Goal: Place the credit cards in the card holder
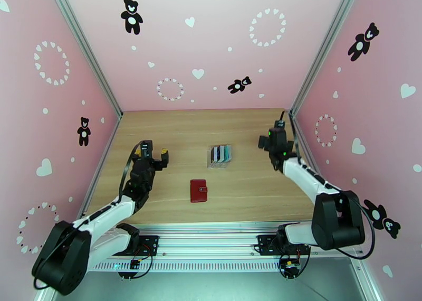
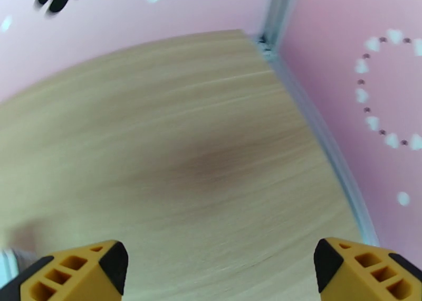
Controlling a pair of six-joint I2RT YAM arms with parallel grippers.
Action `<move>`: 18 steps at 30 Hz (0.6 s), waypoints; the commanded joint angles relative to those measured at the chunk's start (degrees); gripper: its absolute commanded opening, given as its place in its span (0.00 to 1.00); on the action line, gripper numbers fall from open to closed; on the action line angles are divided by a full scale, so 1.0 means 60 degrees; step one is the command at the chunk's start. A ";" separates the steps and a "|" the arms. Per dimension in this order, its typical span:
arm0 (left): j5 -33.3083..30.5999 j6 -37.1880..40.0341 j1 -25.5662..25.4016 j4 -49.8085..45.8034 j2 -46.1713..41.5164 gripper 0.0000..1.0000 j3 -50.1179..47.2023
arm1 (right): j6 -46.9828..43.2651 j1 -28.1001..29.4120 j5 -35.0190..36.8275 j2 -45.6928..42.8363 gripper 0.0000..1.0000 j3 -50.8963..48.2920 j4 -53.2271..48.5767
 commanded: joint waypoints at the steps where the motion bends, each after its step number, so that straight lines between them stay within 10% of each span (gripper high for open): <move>1: -0.0038 -0.1129 -0.0246 -0.2055 -0.0330 0.98 0.1000 | 0.0922 0.0486 0.0289 -0.0037 0.99 0.0532 -0.2321; 18: 0.3999 -0.5054 -0.1243 -0.5917 -0.0845 0.98 0.1867 | 0.1820 0.5158 0.0140 -0.1846 0.92 0.0028 -0.4079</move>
